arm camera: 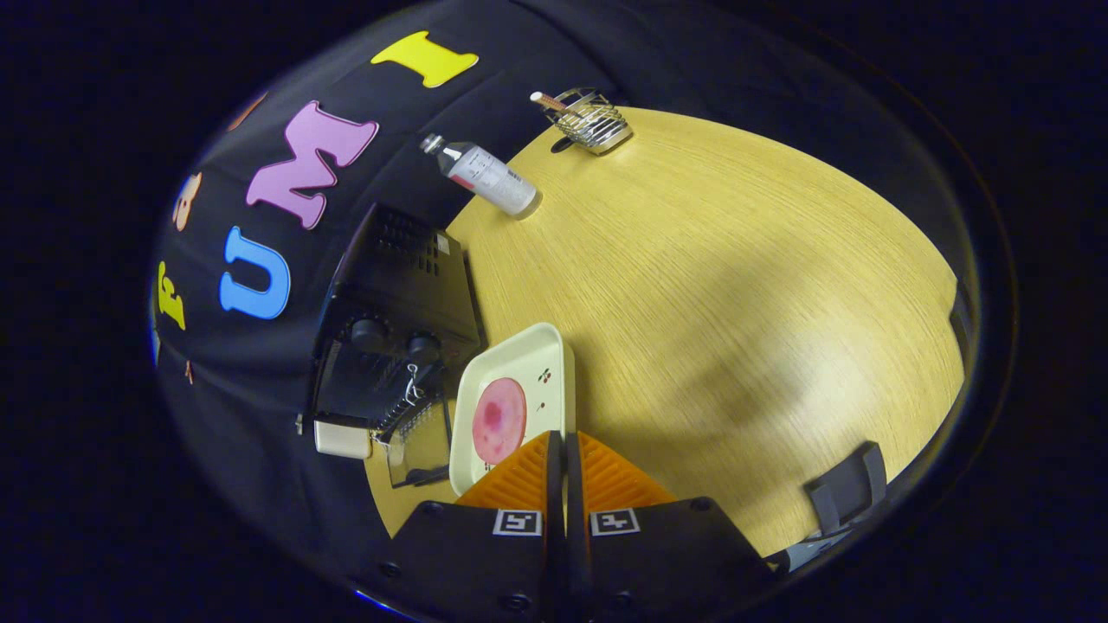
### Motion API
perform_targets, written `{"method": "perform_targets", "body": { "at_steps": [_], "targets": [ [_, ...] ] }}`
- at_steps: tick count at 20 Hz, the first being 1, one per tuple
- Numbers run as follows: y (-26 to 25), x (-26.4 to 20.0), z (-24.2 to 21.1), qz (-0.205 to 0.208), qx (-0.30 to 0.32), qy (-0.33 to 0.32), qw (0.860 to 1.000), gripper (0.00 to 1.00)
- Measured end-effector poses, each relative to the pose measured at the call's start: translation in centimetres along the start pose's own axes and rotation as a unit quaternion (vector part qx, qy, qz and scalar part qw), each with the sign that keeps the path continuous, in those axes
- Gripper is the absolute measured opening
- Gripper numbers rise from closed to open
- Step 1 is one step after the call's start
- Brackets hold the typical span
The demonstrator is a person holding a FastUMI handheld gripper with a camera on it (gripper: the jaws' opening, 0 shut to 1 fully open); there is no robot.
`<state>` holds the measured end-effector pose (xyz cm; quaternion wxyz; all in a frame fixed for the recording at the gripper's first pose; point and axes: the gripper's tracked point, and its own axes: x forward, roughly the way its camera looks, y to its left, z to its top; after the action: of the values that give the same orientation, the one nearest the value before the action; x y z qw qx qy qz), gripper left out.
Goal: Open the toaster oven, put the food inside, and close the toaster oven door.
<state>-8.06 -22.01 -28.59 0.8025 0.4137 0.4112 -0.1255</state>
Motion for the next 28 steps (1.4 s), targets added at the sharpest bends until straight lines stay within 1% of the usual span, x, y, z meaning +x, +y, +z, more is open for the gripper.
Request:
{"method": "perform_targets", "body": {
  "at_steps": [6, 9, 12, 16, 19, 24, 28],
  "targets": [
    [2.4, -4.2, -2.0, 0.008, 0.033, -0.046, 0.998, 0.06],
    [4.6, -5.8, -4.2, 0.022, 0.054, -0.066, 0.996, 0.06],
    [7.6, -5.9, -6.9, 0.038, 0.068, -0.073, 0.994, 0.06],
    [11.8, -3.7, -8.9, 0.064, 0.082, -0.080, 0.991, 0.06],
    [14.9, -2.2, -8.9, 0.082, 0.087, -0.088, 0.989, 0.06],
    [19.1, 2.4, -8.3, 0.095, 0.075, -0.095, 0.988, 0.06],
    [21.0, 6.4, -7.9, 0.092, 0.078, -0.100, 0.988, 0.06]
  ]
}}
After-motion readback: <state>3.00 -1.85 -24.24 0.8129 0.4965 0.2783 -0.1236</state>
